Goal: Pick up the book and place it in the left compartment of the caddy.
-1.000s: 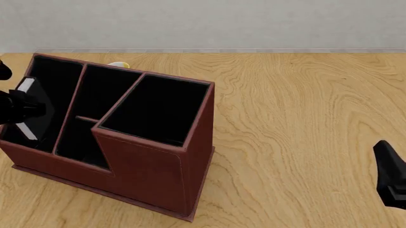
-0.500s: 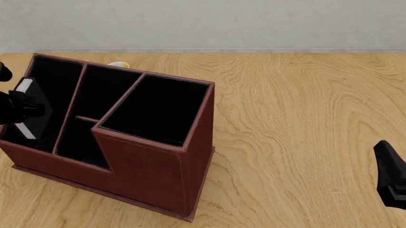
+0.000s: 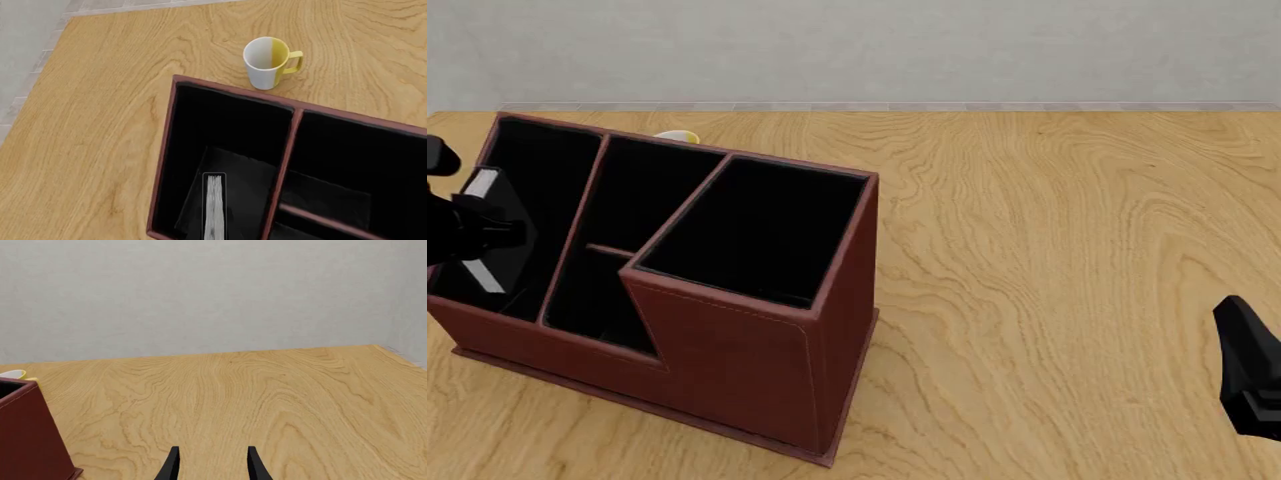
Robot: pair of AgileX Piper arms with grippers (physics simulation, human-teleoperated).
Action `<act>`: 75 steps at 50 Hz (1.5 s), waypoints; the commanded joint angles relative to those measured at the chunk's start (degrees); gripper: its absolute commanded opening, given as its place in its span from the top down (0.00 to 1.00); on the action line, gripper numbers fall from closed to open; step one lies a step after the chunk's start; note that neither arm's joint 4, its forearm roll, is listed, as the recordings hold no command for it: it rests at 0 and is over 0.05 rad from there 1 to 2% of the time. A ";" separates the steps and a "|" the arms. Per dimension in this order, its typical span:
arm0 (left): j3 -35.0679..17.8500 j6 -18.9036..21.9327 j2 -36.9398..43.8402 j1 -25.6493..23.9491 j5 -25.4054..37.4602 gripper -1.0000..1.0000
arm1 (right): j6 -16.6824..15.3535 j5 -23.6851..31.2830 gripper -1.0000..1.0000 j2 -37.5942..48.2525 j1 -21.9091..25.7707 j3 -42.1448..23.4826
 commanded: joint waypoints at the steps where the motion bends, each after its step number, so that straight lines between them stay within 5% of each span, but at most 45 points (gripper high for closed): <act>1: -0.19 0.43 1.22 0.24 -1.90 1.00 | 0.08 -0.04 0.00 0.00 -0.09 0.02; 75: 2.06 -0.69 6.36 0.24 -8.15 1.00 | 0.26 0.65 0.00 -0.71 -0.47 0.00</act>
